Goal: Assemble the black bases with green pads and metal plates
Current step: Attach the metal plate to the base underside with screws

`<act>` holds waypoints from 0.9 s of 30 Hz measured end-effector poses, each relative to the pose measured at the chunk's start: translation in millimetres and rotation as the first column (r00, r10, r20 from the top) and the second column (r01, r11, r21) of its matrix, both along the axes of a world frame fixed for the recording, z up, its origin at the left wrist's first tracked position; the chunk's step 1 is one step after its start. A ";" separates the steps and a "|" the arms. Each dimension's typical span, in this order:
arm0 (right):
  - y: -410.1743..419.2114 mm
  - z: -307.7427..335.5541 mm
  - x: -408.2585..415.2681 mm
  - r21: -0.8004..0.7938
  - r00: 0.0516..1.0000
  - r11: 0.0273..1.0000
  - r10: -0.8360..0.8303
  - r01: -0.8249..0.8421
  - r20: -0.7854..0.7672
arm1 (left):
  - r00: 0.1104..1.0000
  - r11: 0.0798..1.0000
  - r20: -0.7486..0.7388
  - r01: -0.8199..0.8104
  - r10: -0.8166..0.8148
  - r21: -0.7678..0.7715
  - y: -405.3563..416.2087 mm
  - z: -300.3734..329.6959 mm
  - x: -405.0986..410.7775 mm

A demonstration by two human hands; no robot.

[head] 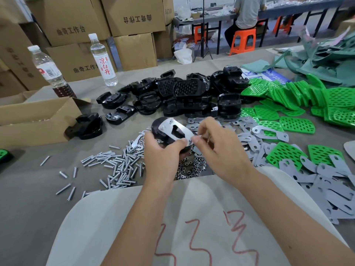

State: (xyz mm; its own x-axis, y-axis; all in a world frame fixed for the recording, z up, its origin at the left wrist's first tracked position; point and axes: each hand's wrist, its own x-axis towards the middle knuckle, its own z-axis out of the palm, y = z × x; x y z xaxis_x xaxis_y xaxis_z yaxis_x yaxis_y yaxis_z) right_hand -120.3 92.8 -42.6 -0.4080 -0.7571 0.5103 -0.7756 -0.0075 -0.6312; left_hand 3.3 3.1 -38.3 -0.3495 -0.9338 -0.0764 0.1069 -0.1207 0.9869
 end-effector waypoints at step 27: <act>-6.9 1.6 13.6 0.224 0.930 0.964 -0.055 0.144 -0.363 | 0.971 0.916 0.182 -0.074 0.157 -0.394 15.4 6.4 -0.2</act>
State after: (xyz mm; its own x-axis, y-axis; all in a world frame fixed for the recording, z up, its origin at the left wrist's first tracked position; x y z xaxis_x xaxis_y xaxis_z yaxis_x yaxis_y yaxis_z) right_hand -106.7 86.0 -41.0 -0.3164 -0.8404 0.4401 -0.9356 0.1998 -0.2911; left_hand 3.1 18.5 -31.9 -0.2523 -0.9385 0.2359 -0.1128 0.2706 0.9561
